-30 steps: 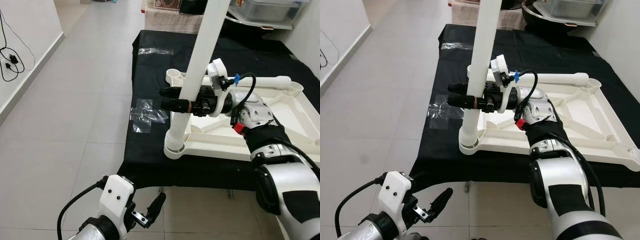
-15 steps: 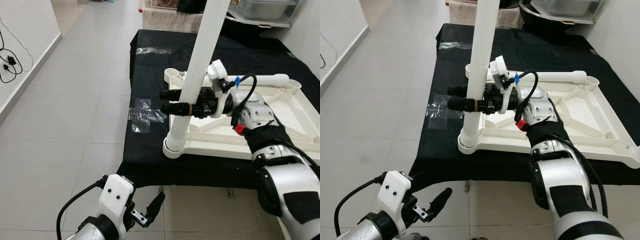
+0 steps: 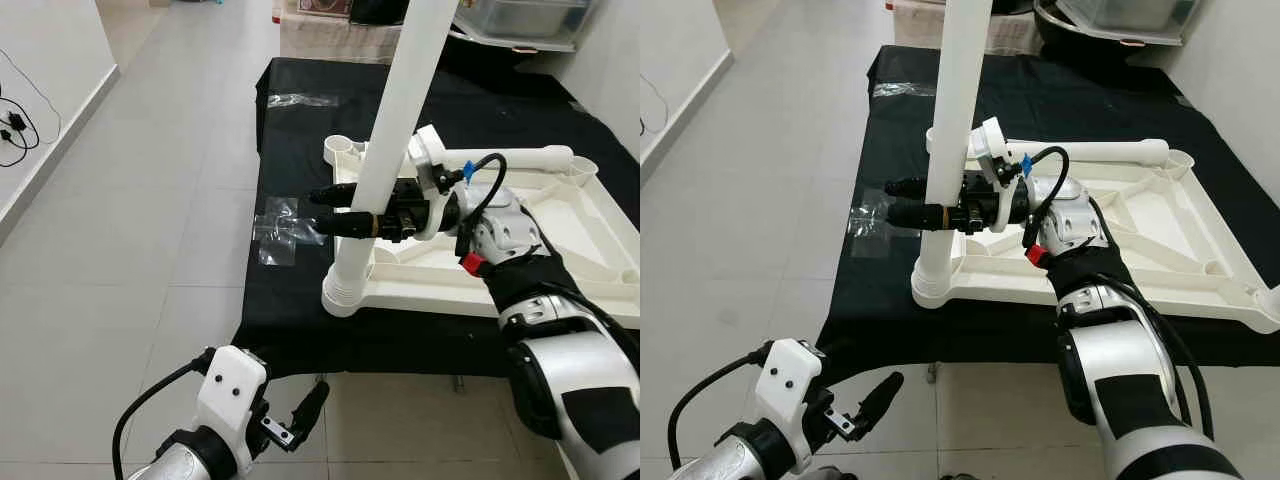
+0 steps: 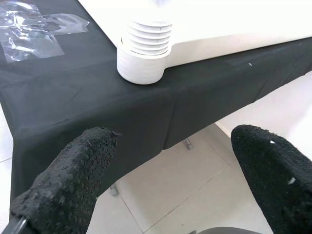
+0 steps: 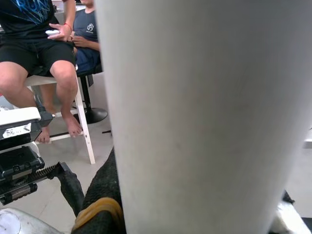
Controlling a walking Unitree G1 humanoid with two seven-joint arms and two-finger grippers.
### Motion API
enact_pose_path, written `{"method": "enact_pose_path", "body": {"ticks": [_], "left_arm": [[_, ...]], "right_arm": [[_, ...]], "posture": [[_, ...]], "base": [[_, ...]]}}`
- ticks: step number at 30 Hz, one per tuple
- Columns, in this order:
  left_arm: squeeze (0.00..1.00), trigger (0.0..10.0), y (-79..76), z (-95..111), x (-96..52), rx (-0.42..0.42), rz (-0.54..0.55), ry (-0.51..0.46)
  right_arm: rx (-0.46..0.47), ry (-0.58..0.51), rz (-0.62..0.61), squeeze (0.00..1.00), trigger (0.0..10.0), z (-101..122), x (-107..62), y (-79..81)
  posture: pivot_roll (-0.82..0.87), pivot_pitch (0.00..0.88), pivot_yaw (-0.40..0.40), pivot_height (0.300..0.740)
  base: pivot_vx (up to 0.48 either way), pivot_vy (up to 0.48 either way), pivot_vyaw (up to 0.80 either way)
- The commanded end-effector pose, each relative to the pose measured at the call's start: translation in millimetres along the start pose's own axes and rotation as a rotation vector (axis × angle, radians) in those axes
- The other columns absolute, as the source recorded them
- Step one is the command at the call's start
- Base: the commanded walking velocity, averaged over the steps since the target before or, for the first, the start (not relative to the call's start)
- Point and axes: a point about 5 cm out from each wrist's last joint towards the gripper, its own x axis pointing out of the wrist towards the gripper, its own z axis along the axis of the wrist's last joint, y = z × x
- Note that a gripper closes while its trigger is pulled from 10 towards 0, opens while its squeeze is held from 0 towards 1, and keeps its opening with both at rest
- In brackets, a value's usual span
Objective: Building children table
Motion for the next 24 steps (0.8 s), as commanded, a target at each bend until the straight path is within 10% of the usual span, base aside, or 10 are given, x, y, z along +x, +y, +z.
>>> {"method": "enact_pose_path", "body": {"ticks": [1, 24], "left_arm": [[0.00, 10.0, -0.5, -4, -0.6, 0.001, -0.002, 0.026], [0.00, 10.0, -2.8, 0, -11.8, 0.014, 0.010, 0.040]], "right_arm": [[0.028, 0.002, 0.053, 0.00, 10.0, -9, 9.5, 3.3], [0.001, 0.010, 0.109, 0.00, 10.0, -9, 50.0, -4.1]], "posture": [[0.19, 0.191, -0.106, 0.740], [0.23, 0.238, -0.129, 0.740]], "base": [[0.000, 0.000, 0.00], [0.000, 0.000, 0.00]]}}
